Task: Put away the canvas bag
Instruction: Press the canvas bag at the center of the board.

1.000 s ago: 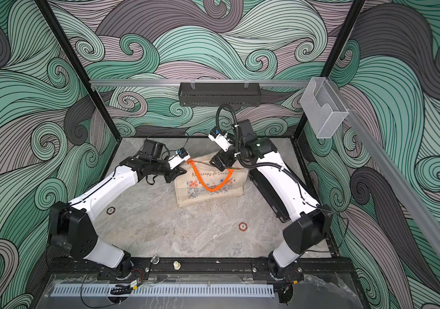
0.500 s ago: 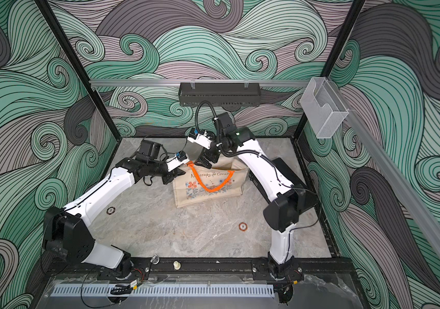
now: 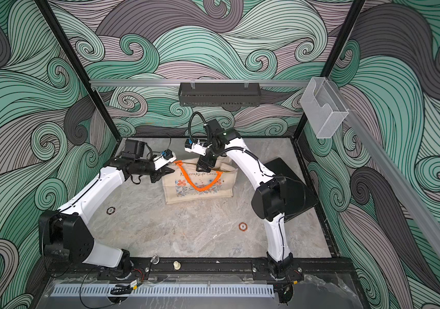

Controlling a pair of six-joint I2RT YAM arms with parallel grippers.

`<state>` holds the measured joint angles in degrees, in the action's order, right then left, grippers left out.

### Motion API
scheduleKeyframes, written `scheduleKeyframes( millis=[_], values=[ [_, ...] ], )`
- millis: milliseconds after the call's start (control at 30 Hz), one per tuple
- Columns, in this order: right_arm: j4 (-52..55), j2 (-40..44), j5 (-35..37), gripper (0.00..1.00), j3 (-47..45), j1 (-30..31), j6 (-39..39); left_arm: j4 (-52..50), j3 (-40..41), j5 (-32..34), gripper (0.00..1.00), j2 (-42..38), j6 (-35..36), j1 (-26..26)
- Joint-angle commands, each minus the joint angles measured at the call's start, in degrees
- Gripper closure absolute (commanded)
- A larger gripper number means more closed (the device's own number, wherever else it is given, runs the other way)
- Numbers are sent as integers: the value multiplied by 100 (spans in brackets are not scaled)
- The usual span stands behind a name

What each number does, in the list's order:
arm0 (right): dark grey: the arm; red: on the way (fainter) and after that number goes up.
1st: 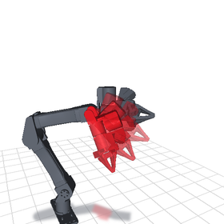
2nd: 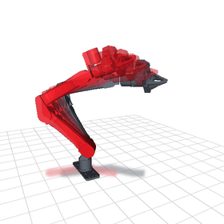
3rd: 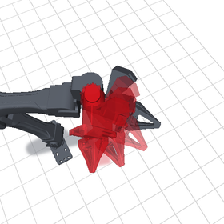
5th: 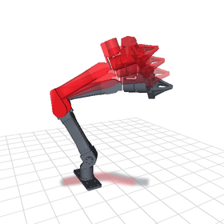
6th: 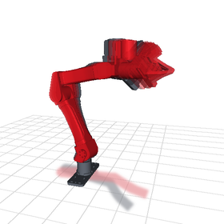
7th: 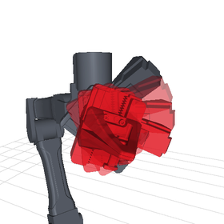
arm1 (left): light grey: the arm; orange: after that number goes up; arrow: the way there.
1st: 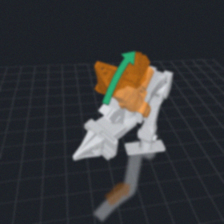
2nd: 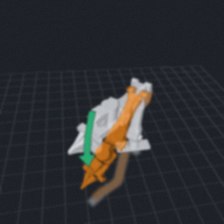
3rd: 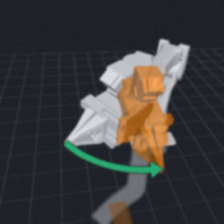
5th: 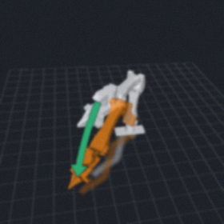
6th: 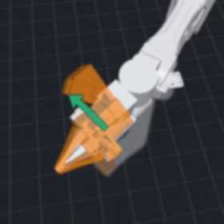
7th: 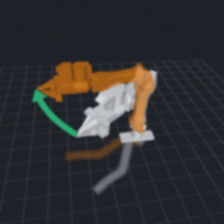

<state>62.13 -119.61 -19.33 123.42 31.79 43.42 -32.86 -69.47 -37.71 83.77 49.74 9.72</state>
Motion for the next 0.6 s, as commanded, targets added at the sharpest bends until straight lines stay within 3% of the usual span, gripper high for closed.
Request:
scheduleKeyframes(
  millis=[0, 200, 333, 367, 400, 467, 533, 567],
  values=[
    [289, -88, 579, 22, 236, -107, 321, 298, -47, -384, 100, -173, 23, -57],
    [596, -35, 828, 35, 122, -286, 291, 175, -102, -144, 100, -78, 1, -187],
    [593, 34, 476, 84, 66, -369, 290, 396, -29, -97, 99, -33, -131, -189],
    [591, 29, 405, 93, 83, -333, 275, 508, -8, -104, 96, -17, -226, -184],
    [593, 34, 324, 94, 94, -289, 249, 586, -27, 35, 93, 22, -399, -161],
    [597, 60, 281, 95, 95, -200, 196, 577, -253, 252, 71, 105, -776, -104],
    [619, 78, 255, 100, 60, -87, 176, 484, -604, 471, 30, 148, -1198, 25],
    [646, 83, 246, 100, 51, -50, 161, 464, -756, 627, 19, 140, -1323, 147]
  ],
)
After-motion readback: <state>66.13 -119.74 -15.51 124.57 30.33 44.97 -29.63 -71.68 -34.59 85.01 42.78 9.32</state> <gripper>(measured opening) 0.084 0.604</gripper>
